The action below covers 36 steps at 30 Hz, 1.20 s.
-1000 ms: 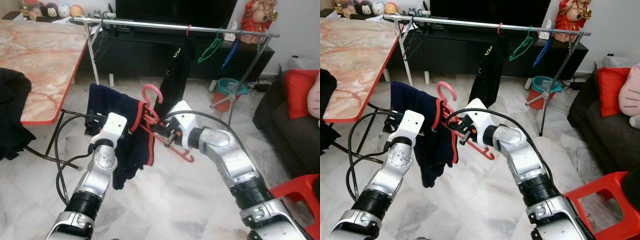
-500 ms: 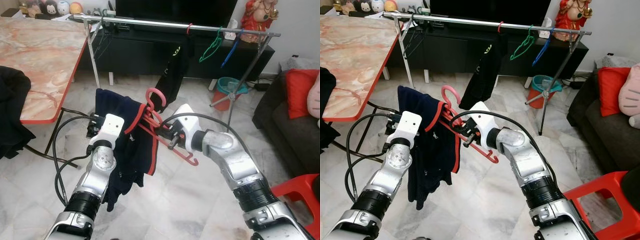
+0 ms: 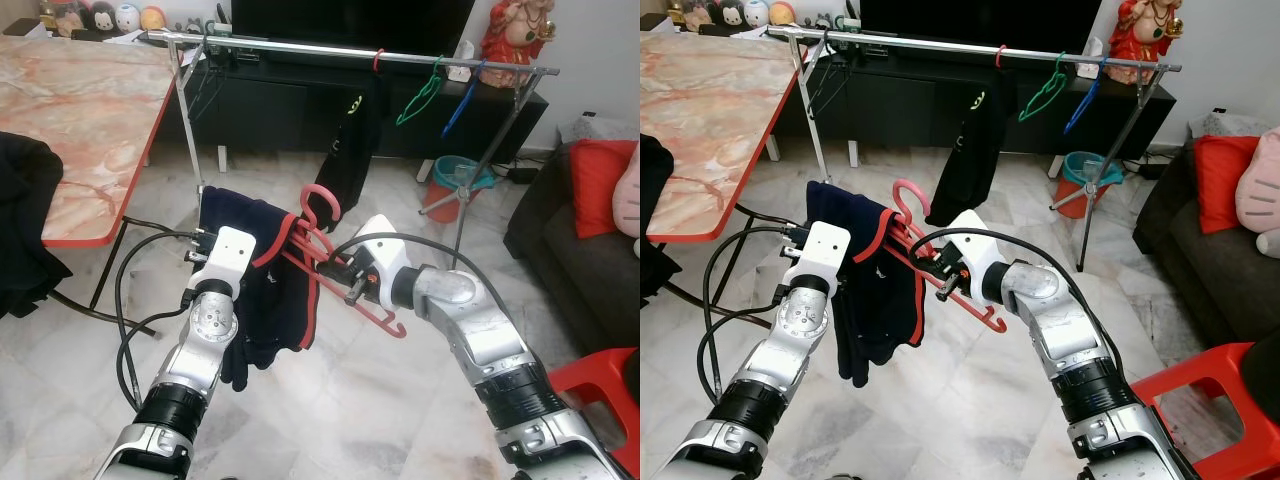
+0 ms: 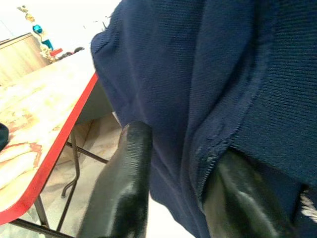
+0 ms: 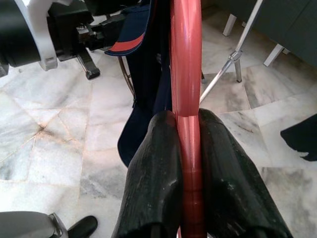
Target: Hang hanger
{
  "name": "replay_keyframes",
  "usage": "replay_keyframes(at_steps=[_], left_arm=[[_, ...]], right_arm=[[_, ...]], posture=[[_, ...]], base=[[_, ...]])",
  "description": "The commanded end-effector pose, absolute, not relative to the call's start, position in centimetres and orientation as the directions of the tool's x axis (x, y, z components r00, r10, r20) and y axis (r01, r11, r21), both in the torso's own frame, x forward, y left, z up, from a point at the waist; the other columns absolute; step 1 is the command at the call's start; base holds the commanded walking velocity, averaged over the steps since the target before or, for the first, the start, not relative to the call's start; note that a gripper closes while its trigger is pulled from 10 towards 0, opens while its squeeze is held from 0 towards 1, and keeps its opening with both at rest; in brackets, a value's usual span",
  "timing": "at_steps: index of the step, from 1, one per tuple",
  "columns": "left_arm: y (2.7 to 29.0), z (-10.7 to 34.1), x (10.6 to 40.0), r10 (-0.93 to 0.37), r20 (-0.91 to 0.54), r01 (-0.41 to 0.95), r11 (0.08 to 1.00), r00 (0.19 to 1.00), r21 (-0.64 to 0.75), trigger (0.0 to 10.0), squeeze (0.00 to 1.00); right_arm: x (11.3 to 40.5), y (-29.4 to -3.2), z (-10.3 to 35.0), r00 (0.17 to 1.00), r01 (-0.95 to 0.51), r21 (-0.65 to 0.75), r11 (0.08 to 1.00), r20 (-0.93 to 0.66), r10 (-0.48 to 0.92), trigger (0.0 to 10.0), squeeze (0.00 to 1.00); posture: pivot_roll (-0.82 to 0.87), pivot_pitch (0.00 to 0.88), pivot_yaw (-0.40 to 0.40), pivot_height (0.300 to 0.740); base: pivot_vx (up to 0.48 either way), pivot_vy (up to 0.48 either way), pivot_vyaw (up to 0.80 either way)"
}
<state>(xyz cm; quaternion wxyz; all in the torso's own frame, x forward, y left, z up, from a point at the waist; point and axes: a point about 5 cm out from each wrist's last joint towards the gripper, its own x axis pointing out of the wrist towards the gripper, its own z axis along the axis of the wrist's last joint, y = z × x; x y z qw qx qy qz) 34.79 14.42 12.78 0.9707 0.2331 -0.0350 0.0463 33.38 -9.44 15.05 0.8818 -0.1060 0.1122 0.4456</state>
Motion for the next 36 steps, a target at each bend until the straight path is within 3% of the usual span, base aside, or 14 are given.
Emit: replay_keyframes(at_steps=[1, 5, 7, 11, 12, 13, 26, 36], left_arm=[[13.6, 12.8, 34.9, 0.040, 0.093, -0.079, 0.888, 0.995, 0.453, 0.0, 0.00], [13.5, 12.6, 35.0, 0.028, 0.071, -0.058, 0.882, 0.997, 0.467, 0.0, 0.00], [13.3, 12.2, 35.0, 0.003, 0.046, -0.025, 0.878, 0.999, 0.478, 10.0, 0.00], [12.9, 11.7, 34.8, -0.019, 0.025, 0.005, 0.876, 1.000, 0.483, 10.0, 0.00], [12.8, 11.7, 34.8, -0.021, 0.024, 0.007, 0.877, 0.999, 0.480, 3.6, 0.00], [12.8, 11.7, 34.8, -0.024, 0.026, 0.009, 0.877, 0.999, 0.480, 0.0, 0.00], [13.8, 12.1, 35.0, 0.037, 0.057, -0.060, 0.873, 0.998, 0.485, 0.0, 0.00], [14.9, 12.9, 35.1, 0.106, 0.105, -0.144, 0.867, 0.989, 0.477, 0.0, 0.00]], right_arm=[[33.2, -9.5, 16.0, 0.577, -0.815, -0.116, 0.568, -0.263, 0.774, 0.0, 0.00], [33.2, -9.6, 16.0, 0.568, -0.821, -0.122, 0.558, -0.267, 0.778, 0.0, 0.00], [33.2, -9.6, 16.0, 0.563, -0.825, -0.122, 0.552, -0.267, 0.782, 0.0, 0.00], [33.2, -9.6, 16.1, 0.559, -0.828, -0.121, 0.548, -0.267, 0.785, 0.0, 0.00], [33.2, -9.6, 16.1, 0.559, -0.828, -0.121, 0.548, -0.268, 0.785, 0.0, 0.00], [33.2, -9.6, 16.0, 0.559, -0.828, -0.121, 0.548, -0.269, 0.785, 0.0, 0.00], [33.1, -10.6, 15.0, 0.557, -0.827, -0.131, 0.547, -0.318, 0.767, 0.0, 0.00], [32.5, -14.7, 11.0, 0.535, -0.831, -0.197, 0.521, -0.537, 0.651, 0.0, 0.00]], posture=[[0.13, 0.011, -0.162, 0.736], [0.13, 0.010, -0.172, 0.736], [0.13, 0.011, -0.174, 0.736], [0.13, 0.009, -0.177, 0.736], [0.14, 0.008, -0.181, 0.736], [0.14, 0.008, -0.181, 0.736], [0.14, 0.007, -0.183, 0.736], [0.14, 0.010, -0.184, 0.736]], base=[[0.000, 0.000, 0.00], [0.000, 0.000, 0.00], [0.000, 0.000, 0.00], [0.000, 0.000, 0.00], [0.000, 0.000, 0.00], [0.000, 0.000, 0.00], [0.000, 0.000, 0.00], [0.000, 0.000, 0.00]])
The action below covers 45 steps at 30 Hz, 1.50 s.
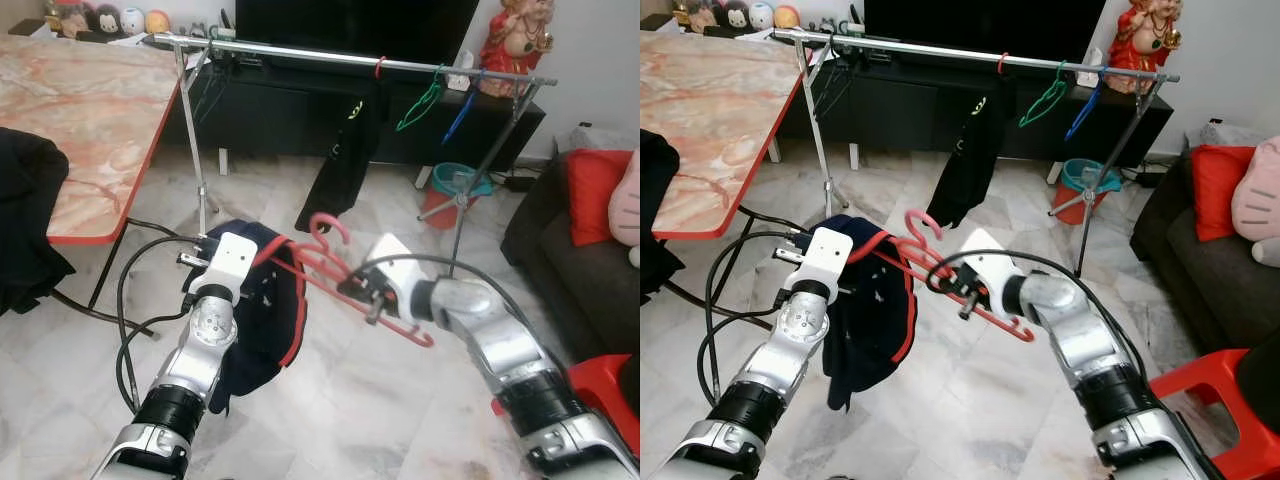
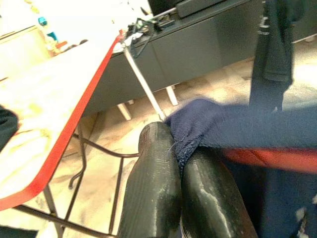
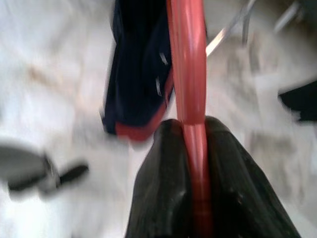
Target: Hang hanger
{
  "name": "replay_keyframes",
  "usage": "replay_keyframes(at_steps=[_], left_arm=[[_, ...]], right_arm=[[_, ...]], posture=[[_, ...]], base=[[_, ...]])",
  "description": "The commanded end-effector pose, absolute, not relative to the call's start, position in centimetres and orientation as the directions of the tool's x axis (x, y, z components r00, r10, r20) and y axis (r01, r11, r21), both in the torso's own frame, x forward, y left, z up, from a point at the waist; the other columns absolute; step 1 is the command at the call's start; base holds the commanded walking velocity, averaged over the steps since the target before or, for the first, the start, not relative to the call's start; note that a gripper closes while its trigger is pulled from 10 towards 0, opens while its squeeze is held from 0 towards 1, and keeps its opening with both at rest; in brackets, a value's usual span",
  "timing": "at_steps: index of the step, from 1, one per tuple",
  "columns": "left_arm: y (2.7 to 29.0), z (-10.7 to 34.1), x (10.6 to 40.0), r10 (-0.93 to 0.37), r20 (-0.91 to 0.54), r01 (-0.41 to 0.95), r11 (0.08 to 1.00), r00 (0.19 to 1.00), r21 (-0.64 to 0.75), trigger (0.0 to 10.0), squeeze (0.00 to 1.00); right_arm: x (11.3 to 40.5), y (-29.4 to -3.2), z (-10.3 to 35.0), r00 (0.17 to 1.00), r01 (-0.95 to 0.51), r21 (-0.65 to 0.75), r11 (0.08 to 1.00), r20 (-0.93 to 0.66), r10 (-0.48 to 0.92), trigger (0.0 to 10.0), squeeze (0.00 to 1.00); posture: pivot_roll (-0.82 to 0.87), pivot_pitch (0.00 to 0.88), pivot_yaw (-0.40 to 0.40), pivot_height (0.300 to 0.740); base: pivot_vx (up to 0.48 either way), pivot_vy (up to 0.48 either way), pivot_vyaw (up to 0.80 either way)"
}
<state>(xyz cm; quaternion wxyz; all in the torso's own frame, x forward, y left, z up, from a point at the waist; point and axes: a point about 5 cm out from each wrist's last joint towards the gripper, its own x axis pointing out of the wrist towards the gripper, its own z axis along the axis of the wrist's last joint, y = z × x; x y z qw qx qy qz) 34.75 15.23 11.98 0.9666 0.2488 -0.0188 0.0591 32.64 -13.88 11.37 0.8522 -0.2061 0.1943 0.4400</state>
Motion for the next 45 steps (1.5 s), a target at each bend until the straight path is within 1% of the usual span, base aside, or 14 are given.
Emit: replay_keyframes(at_steps=[1, 7, 8, 10, 11, 12, 13, 18, 24, 25, 28, 29, 40, 45], left_arm=[[15.0, 13.0, 35.1, 0.113, 0.106, -0.150, 0.867, 0.988, 0.475, 0.0, 0.00], [15.5, 12.7, 35.1, 0.139, 0.084, -0.162, 0.869, 0.987, 0.467, 0.0, 0.00], [15.5, 12.3, 35.1, 0.133, 0.058, -0.145, 0.870, 0.989, 0.472, 1.4, 0.00], [15.5, 12.2, 35.0, 0.134, 0.051, -0.142, 0.870, 0.990, 0.473, 1.4, 0.00], [15.7, 12.0, 35.0, 0.139, 0.043, -0.143, 0.871, 0.989, 0.470, 10.0, 0.00], [15.7, 11.9, 34.9, 0.136, 0.037, -0.137, 0.872, 0.990, 0.471, 10.0, 0.00], [15.8, 11.4, 34.9, 0.126, 0.011, -0.116, 0.877, 0.992, 0.467, 10.0, 0.00], [15.8, 11.1, 34.3, 0.059, 0.006, -0.056, 0.902, 0.998, 0.427, 10.0, 0.00], [17.9, 9.8, 32.5, 0.128, -0.007, -0.119, 0.940, 0.992, 0.321, 10.0, 0.00], [17.9, 9.8, 32.5, 0.128, -0.007, -0.119, 0.940, 0.992, 0.321, 10.0, 0.00], [19.0, 9.1, 31.4, 0.135, -0.009, -0.130, 0.969, 0.991, 0.209, 10.0, 0.00], [19.1, 9.1, 31.1, 0.135, -0.005, -0.132, 0.976, 0.991, 0.173, 10.0, 0.00], [19.1, 10.2, 30.5, 0.145, 0.072, -0.145, 0.989, 0.987, -0.006, 10.0, 0.00], [18.9, 10.5, 30.5, 0.131, 0.089, -0.130, 0.991, 0.987, -0.021, 10.0, 0.00]], right_arm=[[32.2, -15.2, 10.5, 0.519, -0.840, -0.197, 0.506, -0.565, 0.642, 0.0, 0.00], [30.5, -17.8, 7.9, 0.407, -0.893, -0.174, 0.416, -0.706, 0.580, 0.0, 0.00], [30.2, -18.0, 7.6, 0.378, -0.907, -0.160, 0.390, -0.716, 0.586, 0.0, 0.00], [30.1, -18.1, 7.6, 0.371, -0.911, -0.159, 0.380, -0.719, 0.588, 0.0, 0.00], [30.0, -18.2, 7.5, 0.360, -0.916, -0.147, 0.374, -0.715, 0.599, 0.0, 0.00], [29.9, -18.2, 7.6, 0.352, -0.919, -0.139, 0.368, -0.712, 0.608, 0.0, 0.00], [29.6, -18.1, 7.6, 0.320, -0.932, -0.118, 0.343, -0.710, 0.627, 10.0, 0.00], [30.6, -18.1, 8.2, 0.423, -0.892, -0.178, 0.416, -0.655, 0.627, 10.0, 0.00], [32.0, -18.5, 8.5, 0.705, -0.678, -0.193, 0.709, -0.442, 0.554, 10.0, 0.00], [32.0, -18.5, 8.5, 0.705, -0.678, -0.193, 0.709, -0.442, 0.554, 10.0, 0.00], [32.5, -19.1, 9.2, 0.905, -0.398, -0.093, 0.913, -0.202, 0.374, 10.0, 0.00], [32.3, -19.2, 9.0, 0.929, -0.339, -0.040, 0.940, -0.173, 0.328, 10.0, 0.00], [29.8, -18.0, 4.9, 0.991, 0.013, 0.108, 0.994, -0.135, 0.002, 10.0, 0.00], [29.7, -17.8, 4.8, 0.991, 0.012, 0.112, 0.994, -0.132, 0.003, 10.0, 0.00]], posture=[[0.14, 0.010, -0.184, 0.736], [0.14, 0.014, -0.178, 0.736], [0.14, 0.014, -0.178, 0.736], [0.14, 0.016, -0.176, 0.736], [0.14, 0.017, -0.175, 0.736], [0.14, 0.020, -0.170, 0.736], [0.14, 0.022, -0.163, 0.736], [0.13, 0.043, -0.149, 0.736], [0.15, 0.032, -0.114, 0.736], [0.15, 0.032, -0.114, 0.736], [0.15, 0.025, -0.105, 0.736], [0.15, 0.025, -0.101, 0.736], [0.15, 0.015, -0.075, 0.736], [0.15, 0.000, -0.069, 0.736]], base=[[0.000, 0.000, 0.00], [0.000, 0.000, 0.00], [0.000, 0.000, 0.00], [0.000, 0.000, 0.00], [0.000, 0.000, 0.00], [0.000, 0.000, 0.00], [0.000, 0.000, 0.00], [0.000, 0.000, 0.00], [0.000, 0.000, 0.00], [0.000, 0.000, 0.00], [0.000, 0.000, 0.00], [0.000, 0.000, 0.00], [0.000, 0.000, 0.00], [0.000, 0.000, 0.00]])
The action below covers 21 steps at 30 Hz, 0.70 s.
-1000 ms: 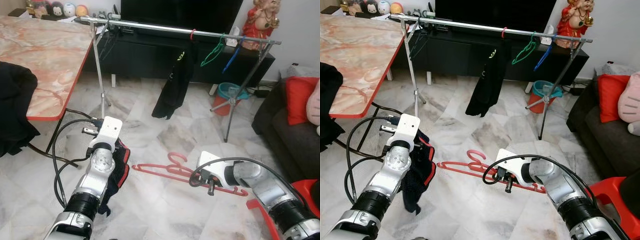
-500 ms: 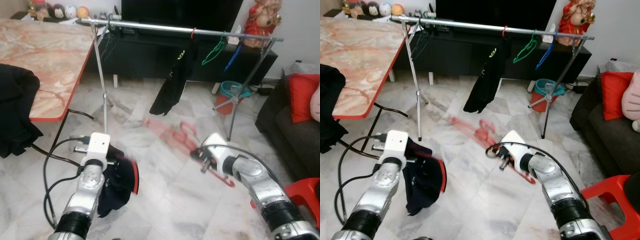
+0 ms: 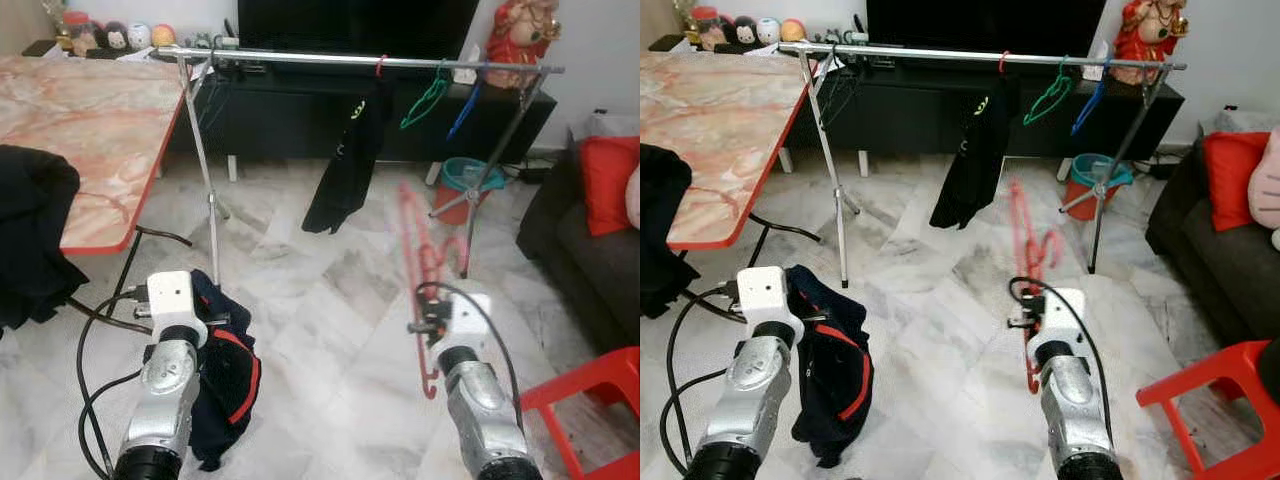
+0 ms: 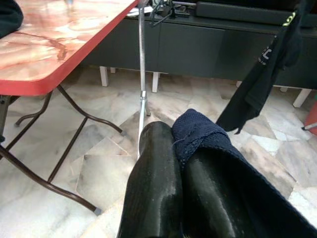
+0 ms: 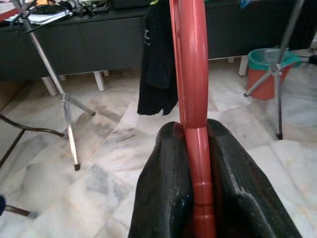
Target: Hang hanger
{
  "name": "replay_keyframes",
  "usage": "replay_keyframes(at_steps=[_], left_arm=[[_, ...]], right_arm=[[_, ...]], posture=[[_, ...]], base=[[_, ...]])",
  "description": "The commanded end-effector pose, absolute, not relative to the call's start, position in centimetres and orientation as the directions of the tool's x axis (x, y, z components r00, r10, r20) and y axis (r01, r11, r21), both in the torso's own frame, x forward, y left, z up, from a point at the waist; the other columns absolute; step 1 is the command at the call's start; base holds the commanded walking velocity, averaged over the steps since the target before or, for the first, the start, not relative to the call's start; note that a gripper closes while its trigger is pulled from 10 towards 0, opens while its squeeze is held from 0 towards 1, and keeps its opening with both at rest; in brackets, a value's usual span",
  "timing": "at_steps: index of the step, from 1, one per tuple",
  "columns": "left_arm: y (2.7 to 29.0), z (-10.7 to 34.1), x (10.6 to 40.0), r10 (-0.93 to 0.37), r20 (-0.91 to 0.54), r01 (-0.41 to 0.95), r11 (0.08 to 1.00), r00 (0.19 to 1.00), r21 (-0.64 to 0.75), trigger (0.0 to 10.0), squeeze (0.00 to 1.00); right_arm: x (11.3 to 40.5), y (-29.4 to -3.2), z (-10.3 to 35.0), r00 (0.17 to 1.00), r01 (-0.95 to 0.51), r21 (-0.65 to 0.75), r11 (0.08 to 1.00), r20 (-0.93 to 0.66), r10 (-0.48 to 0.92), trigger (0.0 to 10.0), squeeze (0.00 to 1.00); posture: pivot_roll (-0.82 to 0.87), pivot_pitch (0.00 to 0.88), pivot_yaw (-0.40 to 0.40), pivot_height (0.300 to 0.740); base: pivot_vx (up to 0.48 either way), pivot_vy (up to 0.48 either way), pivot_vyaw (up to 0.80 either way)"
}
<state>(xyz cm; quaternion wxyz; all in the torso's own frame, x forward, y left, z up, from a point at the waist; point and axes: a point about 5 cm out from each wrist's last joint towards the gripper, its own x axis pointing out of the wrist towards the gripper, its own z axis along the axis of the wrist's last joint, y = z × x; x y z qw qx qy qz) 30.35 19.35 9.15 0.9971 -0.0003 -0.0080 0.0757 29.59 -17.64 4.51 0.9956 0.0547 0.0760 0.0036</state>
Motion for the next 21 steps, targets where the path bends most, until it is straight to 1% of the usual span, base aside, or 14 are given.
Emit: replay_keyframes(at_steps=[1, 3, 5, 7, 9, 12, 15, 21], left_arm=[[18.7, 10.5, 30.5, 0.137, 0.084, -0.133, 0.990, 0.987, -0.044, 10.0, 0.00], [18.7, 10.5, 30.5, 0.138, 0.082, -0.134, 0.990, 0.987, -0.051, 10.0, 0.00], [18.4, 10.3, 30.2, 0.127, 0.081, -0.124, 0.991, 0.989, -0.040, 10.0, 0.00], [18.2, 10.1, 30.2, 0.115, 0.074, -0.112, 0.993, 0.991, -0.036, 10.0, 0.00], [18.1, 10.1, 30.1, 0.108, 0.077, -0.106, 0.994, 0.991, -0.035, 10.0, 0.00], [17.8, 10.3, 30.3, 0.100, 0.084, -0.097, 0.995, 0.991, -0.034, 10.0, 0.00], [17.8, 10.5, 30.4, 0.100, 0.088, -0.097, 0.994, 0.991, -0.043, 10.0, 0.00], [17.8, 10.5, 30.3, 0.101, 0.093, -0.098, 0.995, 0.990, -0.035, 10.0, 0.00]], right_arm=[[29.7, -17.7, 4.8, 0.992, 0.003, 0.108, 0.994, -0.128, 0.011, 10.0, 0.00], [29.7, -17.7, 4.8, 0.992, 0.003, 0.105, 0.994, -0.125, 0.010, 10.0, 0.00], [29.6, -17.7, 4.9, 0.994, 0.011, 0.085, 0.996, -0.108, -0.002, 10.0, 0.00], [29.6, -17.7, 5.0, 0.996, 0.019, 0.081, 0.997, -0.091, -0.011, 10.0, 0.00], [29.6, -17.3, 5.0, 0.996, 0.002, 0.074, 0.997, -0.086, 0.004, 10.0, 0.00], [29.6, -17.2, 4.9, 0.996, 0.000, 0.097, 0.995, -0.087, 0.009, 10.0, 0.00], [29.7, -17.1, 4.7, 0.995, -0.006, 0.119, 0.993, -0.099, 0.018, 10.0, 0.00], [29.9, -16.7, 4.5, 0.994, -0.011, 0.095, 0.995, -0.112, 0.022, 10.0, 0.00]], posture=[[0.15, 0.000, -0.068, 0.736], [0.15, 0.000, -0.068, 0.736], [0.14, 0.000, -0.062, 0.736], [0.14, 0.000, -0.061, 0.736], [0.14, 0.000, -0.058, 0.736], [0.15, 0.000, -0.060, 0.736], [0.15, 0.000, -0.060, 0.736], [0.16, 0.000, -0.062, 0.736]], base=[[0.000, 0.000, 0.00], [0.000, 0.000, 0.00], [0.000, 0.266, 0.00], [0.000, 0.270, 0.45], [0.000, 0.277, 0.80], [0.000, 0.290, 0.67], [0.000, 0.314, 0.00], [0.000, 0.342, 0.00]])
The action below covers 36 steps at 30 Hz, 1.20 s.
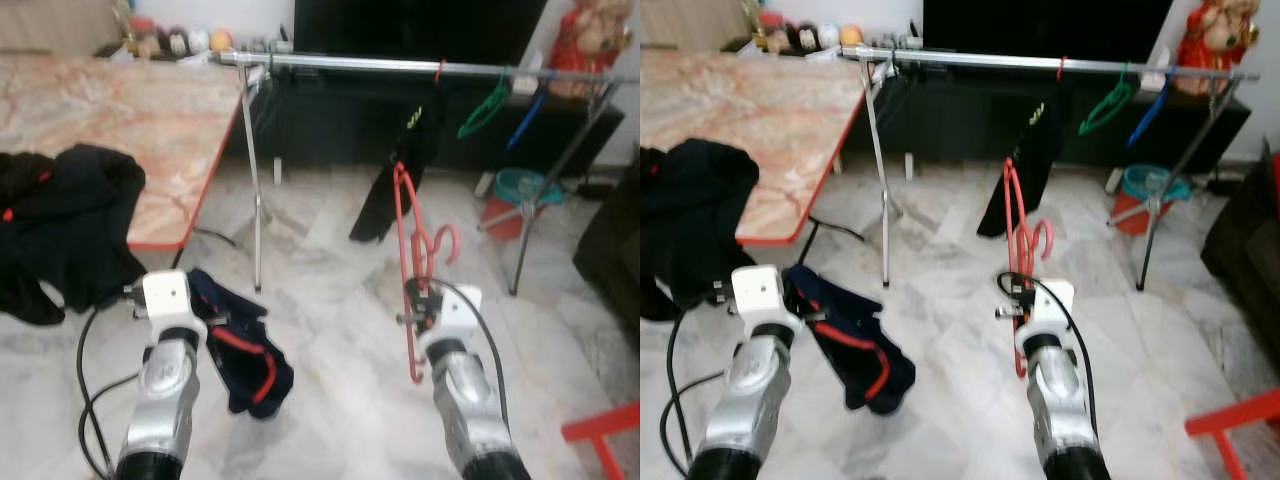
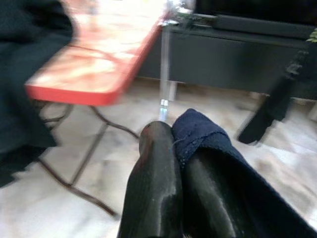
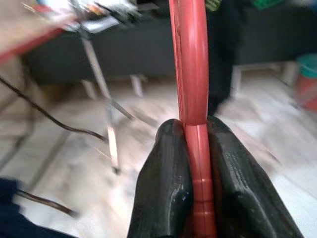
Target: Hang hanger
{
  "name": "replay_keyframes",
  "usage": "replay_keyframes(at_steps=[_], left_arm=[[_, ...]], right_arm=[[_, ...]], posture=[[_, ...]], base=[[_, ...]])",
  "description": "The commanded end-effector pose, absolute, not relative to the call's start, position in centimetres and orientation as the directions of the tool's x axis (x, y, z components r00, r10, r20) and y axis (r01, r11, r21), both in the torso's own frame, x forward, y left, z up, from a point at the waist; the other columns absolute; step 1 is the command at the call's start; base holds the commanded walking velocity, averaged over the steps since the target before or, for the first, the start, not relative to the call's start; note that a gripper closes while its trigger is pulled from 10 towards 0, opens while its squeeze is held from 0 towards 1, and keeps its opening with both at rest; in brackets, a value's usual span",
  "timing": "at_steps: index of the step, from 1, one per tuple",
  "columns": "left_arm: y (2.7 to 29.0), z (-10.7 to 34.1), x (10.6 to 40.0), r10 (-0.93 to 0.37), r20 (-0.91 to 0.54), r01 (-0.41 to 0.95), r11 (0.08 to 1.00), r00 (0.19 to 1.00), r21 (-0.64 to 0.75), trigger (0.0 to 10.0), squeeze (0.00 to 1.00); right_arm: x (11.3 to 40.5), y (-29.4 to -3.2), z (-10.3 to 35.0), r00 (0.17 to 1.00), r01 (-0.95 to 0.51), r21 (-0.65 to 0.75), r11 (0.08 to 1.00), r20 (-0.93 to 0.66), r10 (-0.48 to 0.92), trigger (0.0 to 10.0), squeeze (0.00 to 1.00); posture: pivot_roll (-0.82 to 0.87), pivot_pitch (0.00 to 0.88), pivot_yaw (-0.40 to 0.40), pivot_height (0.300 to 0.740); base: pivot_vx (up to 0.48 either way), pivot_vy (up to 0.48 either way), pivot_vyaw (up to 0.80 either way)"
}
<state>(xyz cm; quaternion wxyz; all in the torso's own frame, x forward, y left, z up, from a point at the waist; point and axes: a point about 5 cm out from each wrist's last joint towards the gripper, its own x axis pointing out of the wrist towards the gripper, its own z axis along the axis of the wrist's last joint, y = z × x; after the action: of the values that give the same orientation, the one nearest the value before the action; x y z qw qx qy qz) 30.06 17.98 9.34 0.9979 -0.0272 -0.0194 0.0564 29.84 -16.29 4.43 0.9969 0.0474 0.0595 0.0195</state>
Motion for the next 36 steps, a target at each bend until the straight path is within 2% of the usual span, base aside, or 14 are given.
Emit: replay_keyframes(at_steps=[1, 7, 14, 18, 23, 30, 36], left_arm=[[17.8, 10.5, 30.3, 0.101, 0.094, -0.098, 0.995, 0.990, -0.035, 10.0, 0.00], [17.8, 10.6, 30.2, 0.098, 0.099, -0.095, 0.995, 0.990, -0.029, 10.0, 0.00], [18.2, 11.0, 30.2, 0.112, 0.112, -0.110, 0.994, 0.987, -0.025, 10.0, 0.00], [18.2, 11.5, 30.1, 0.116, 0.127, -0.113, 0.993, 0.985, -0.030, 10.0, 0.00], [18.4, 11.5, 30.1, 0.122, 0.128, -0.119, 0.992, 0.984, -0.028, 10.0, 0.00], [18.2, 11.4, 30.0, 0.120, 0.123, -0.118, 0.993, 0.985, -0.026, 10.0, 0.00], [18.1, 11.4, 29.8, 0.122, 0.126, -0.120, 0.992, 0.984, -0.025, 10.0, 0.00]], right_arm=[[30.0, -16.7, 4.5, 0.993, -0.007, 0.091, 0.996, -0.117, 0.018, 10.0, 0.00], [30.4, -16.8, 4.0, 0.988, 0.025, 0.065, 0.998, -0.153, -0.014, 10.0, 0.00], [29.7, -17.5, 0.8, 0.919, 0.070, -0.001, 0.998, -0.388, -0.065, 10.0, 0.00], [27.8, -17.7, -1.8, 0.844, 0.033, -0.070, 0.997, -0.533, -0.066, 10.0, 0.00], [24.6, -17.3, -4.8, 0.716, 0.045, -0.023, 0.999, -0.696, -0.048, 10.0, 0.00], [22.8, -17.0, -6.1, 0.657, 0.054, -0.010, 0.999, -0.752, -0.043, 10.0, 0.00], [21.3, -17.9, -7.0, 0.606, 0.111, -0.022, 0.994, -0.791, -0.085, 10.0, 0.00]], posture=[[0.16, 0.000, -0.062, 0.736], [0.17, 0.000, -0.063, 0.736], [0.18, 0.000, -0.064, 0.736], [0.18, 0.000, -0.067, 0.736], [0.18, 0.000, -0.061, 0.736], [0.19, 0.000, -0.063, 0.736], [0.19, 0.000, -0.066, 0.736]], base=[[0.000, 0.337, 0.00], [0.000, 0.339, 0.00], [0.000, 0.336, 0.00], [0.000, 0.333, 0.00], [0.000, 0.334, 0.00], [0.000, 0.334, 0.00], [0.000, 0.336, 0.74]])
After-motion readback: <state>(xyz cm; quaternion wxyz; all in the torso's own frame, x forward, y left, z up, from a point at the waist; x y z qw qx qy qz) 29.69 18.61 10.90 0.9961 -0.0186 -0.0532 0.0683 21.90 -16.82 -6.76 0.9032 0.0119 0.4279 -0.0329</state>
